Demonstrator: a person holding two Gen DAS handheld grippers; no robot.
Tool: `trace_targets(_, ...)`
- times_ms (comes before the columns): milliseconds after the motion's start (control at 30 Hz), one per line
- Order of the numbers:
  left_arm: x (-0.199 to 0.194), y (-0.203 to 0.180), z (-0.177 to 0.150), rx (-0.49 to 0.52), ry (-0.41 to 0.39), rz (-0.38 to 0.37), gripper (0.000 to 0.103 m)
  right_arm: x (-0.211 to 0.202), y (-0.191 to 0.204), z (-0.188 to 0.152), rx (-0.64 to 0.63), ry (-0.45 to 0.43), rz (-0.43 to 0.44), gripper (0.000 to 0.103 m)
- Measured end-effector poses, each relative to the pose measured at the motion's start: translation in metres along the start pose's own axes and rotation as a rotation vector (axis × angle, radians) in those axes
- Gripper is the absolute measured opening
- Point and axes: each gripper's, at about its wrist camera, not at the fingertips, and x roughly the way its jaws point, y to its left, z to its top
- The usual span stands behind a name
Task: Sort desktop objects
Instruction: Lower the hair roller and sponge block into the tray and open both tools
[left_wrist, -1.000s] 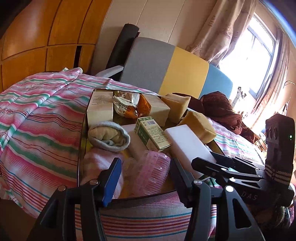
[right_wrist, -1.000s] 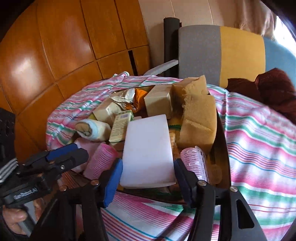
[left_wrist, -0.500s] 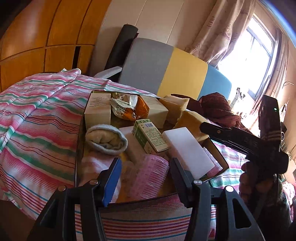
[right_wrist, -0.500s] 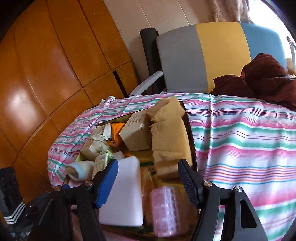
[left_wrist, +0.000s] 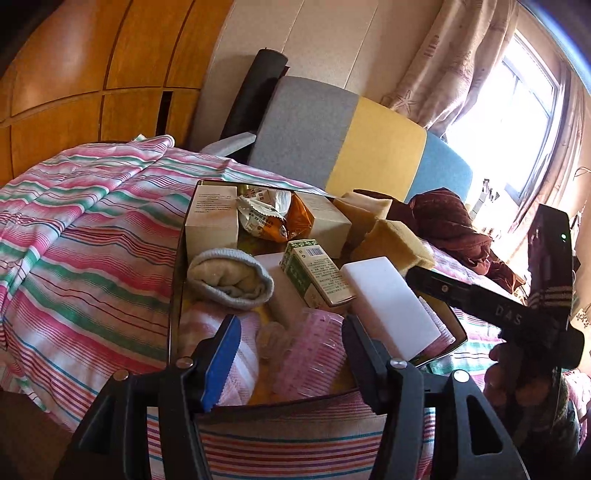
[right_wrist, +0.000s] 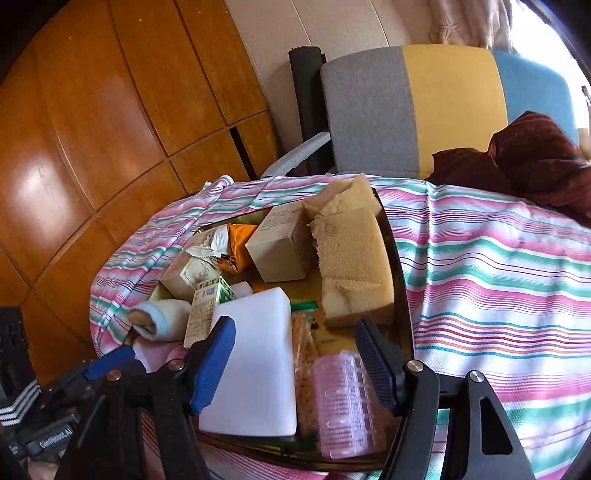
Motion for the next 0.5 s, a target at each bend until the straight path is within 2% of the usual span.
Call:
trace_targets(100,-0.001,0.0,0.0,0.002,-0.002,0.035,0.066,-0.004,0.006,-0.007,-0.024,-0.003,-0.029,0.069)
trace_targets(333,-0.006,0.002,-0.001,0.004,-0.012,0.074,0.067,-0.01,0.025,-0.022,-0.098,-0.028,-0.087,0.07)
trace_targets(500,-0.012,0.008,0.003,-0.012,-0.034,0.074,0.068,-0.012,0.039,-0.026,-0.171,-0.05,-0.067,0.07)
